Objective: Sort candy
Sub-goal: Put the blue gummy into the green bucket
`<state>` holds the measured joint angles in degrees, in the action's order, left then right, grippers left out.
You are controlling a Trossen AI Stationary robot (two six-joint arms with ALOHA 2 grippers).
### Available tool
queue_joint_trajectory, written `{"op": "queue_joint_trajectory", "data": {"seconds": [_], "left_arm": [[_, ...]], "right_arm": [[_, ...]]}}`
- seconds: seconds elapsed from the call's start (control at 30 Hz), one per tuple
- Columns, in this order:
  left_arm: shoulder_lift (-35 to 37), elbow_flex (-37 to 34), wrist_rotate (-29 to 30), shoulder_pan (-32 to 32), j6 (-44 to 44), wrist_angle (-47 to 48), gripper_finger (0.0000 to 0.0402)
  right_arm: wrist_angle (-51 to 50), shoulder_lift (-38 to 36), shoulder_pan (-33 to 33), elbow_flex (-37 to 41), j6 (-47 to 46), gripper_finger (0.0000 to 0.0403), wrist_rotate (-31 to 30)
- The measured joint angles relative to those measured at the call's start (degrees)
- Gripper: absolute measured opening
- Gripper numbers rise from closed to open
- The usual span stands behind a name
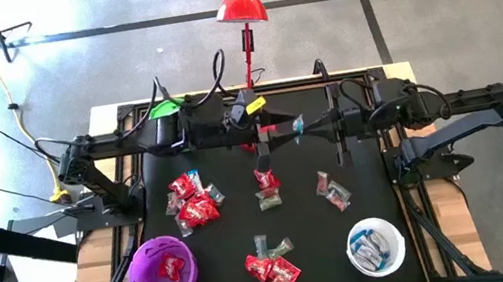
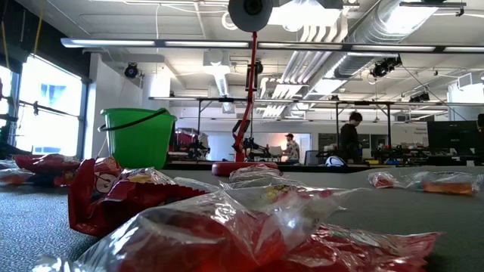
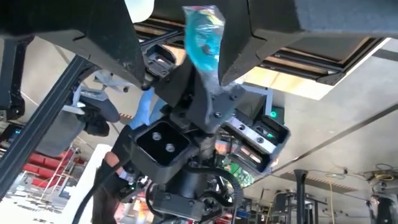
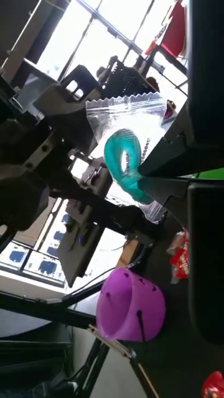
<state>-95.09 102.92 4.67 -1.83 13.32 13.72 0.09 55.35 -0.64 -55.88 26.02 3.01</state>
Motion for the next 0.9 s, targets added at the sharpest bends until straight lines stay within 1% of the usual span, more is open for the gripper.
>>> {"op": "queue_joint_trajectory", "data": {"seconds": [0.13,0.23,0.33,0.47,0.67,0.9], "left_arm": [[0.00,0.02,0.04,0.81,-0.02,0.11,0.0208],[0.00,0.01,0.04,1.27,-0.03,0.11,0.0216],[0.00,0.00,0.04,1.49,-0.04,0.15,0.0221],[0.00,0.02,0.04,1.45,-0.02,0.15,0.0223],[-0.44,0.11,0.06,1.68,-0.02,-0.02,0.0223],[-2.69,0.11,-0.04,2.21,-0.02,-0.91,0.0223]], "right_arm": [[1.59,-0.01,0.00,0.00,0.07,0.0000,0.00],[2.14,-0.02,0.00,0.00,3.00,0.0000,-0.09],[2.32,-0.02,0.00,0.00,5.61,0.0000,-2.78],[2.87,-0.02,0.00,0.00,6.22,0.0000,-5.69],[5.21,-0.02,-0.60,0.00,8.93,0.0000,-5.92],[6.19,0.17,-2.25,0.00,9.40,0.0000,-6.03]]}}
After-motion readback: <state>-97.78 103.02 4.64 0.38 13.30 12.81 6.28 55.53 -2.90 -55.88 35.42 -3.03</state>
